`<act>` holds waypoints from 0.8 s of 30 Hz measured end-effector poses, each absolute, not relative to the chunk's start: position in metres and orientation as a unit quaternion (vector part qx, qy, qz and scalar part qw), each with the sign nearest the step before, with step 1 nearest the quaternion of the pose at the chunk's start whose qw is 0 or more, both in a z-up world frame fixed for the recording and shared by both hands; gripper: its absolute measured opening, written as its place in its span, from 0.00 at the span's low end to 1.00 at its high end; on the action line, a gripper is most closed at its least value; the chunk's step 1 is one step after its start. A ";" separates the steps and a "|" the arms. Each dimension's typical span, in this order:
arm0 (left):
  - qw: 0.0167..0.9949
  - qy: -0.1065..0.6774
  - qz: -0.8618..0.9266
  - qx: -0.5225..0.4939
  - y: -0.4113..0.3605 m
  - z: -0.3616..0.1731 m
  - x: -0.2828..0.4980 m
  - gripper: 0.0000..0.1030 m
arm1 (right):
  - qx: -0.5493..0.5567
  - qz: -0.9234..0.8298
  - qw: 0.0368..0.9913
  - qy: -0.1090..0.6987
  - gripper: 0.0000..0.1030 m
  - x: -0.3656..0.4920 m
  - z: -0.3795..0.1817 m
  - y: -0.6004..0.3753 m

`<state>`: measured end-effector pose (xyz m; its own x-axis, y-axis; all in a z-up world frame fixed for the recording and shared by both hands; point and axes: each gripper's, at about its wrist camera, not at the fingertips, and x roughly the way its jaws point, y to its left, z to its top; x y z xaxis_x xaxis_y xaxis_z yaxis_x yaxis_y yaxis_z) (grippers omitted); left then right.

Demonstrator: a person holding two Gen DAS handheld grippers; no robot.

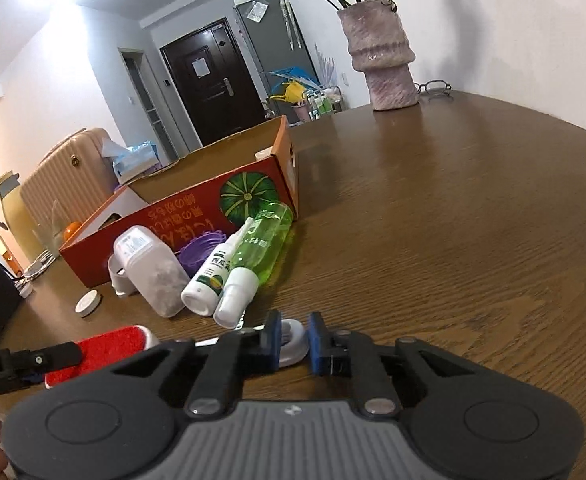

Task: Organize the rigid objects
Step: 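Lift the red lint roller with the left gripper, then lower the lint roller into the cardboard box and open the left gripper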

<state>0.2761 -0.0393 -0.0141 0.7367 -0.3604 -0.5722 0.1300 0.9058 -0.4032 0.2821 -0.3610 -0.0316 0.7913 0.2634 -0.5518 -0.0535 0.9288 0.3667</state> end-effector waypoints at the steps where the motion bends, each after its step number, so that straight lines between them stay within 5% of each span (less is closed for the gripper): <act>1: 0.916 0.338 -0.135 -0.171 -0.038 -0.013 0.274 0.59 | 0.174 0.083 0.931 0.309 0.14 0.280 -0.032 -0.361; 13: 0.942 0.257 -0.135 -0.171 -0.022 0.041 0.226 0.59 | 0.183 0.100 0.950 0.231 0.13 0.219 0.014 -0.351; 24: 0.954 0.227 -0.129 -0.150 0.010 0.106 0.372 0.59 | 0.202 0.133 0.952 0.188 0.14 0.346 0.072 -0.332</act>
